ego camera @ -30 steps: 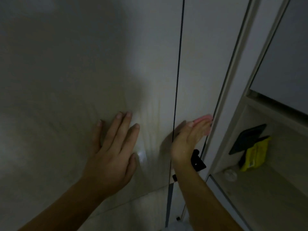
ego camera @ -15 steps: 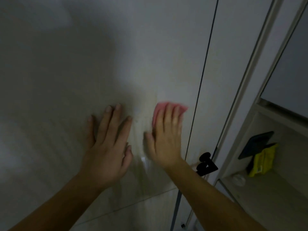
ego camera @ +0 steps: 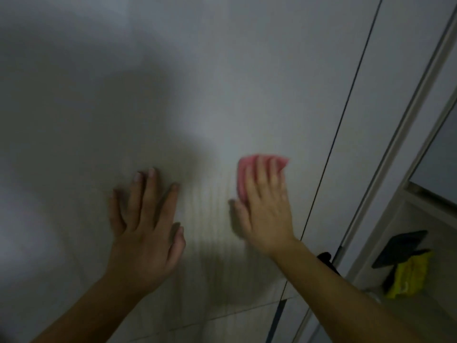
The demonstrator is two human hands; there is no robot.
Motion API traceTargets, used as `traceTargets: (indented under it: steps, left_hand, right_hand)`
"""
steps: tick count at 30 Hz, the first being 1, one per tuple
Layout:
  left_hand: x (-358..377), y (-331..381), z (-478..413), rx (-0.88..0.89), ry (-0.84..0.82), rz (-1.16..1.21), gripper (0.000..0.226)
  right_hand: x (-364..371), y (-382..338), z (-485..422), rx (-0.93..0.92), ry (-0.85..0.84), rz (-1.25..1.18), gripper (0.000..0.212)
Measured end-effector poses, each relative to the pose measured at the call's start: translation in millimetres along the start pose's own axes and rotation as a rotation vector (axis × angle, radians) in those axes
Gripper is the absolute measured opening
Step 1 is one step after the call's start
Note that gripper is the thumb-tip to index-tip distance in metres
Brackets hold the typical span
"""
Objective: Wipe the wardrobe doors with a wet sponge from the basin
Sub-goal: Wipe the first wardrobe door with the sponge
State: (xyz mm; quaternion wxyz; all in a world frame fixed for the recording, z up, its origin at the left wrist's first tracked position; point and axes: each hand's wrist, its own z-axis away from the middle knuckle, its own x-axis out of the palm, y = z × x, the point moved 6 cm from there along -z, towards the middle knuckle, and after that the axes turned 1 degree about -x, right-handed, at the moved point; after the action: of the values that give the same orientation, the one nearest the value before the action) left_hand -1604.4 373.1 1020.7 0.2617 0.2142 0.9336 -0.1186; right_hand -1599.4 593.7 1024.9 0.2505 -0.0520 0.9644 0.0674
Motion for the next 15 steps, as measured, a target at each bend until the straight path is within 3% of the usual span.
traceTargets:
  steps: [2,4,8,9,13,15]
  left_hand:
    - [0.0,-8.4,4.9,-0.018,0.005,0.0,0.07]
    - [-0.5,-18.3,8.8,-0.042,0.009,-0.001,0.071]
    - [-6.1,-38.6,15.5,-0.065,0.004,-0.006,0.07]
    - [-7.4,-44.0,17.6,-0.075,0.004,-0.009,0.07]
    - [-7.4,-60.5,23.0,-0.09,0.0,-0.006,0.071]
    - [-5.8,-63.4,24.2,-0.076,-0.006,0.01,0.072]
  right_hand:
    - [-18.3,9.7,-32.4,0.234,0.102,-0.123,0.073]
    - [-20.0,-4.0,-45.4,0.302,0.166,-0.179,0.074]
    - [23.0,-58.4,4.3,-0.189,-0.033,0.044,0.087]
    - [24.3,-60.3,7.9,-0.233,-0.044,0.069,0.087]
    - [-9.9,-67.4,-67.7,-0.058,0.109,-0.048,0.071]
    - [-10.2,-79.0,-79.8,-0.075,0.152,-0.06,0.071]
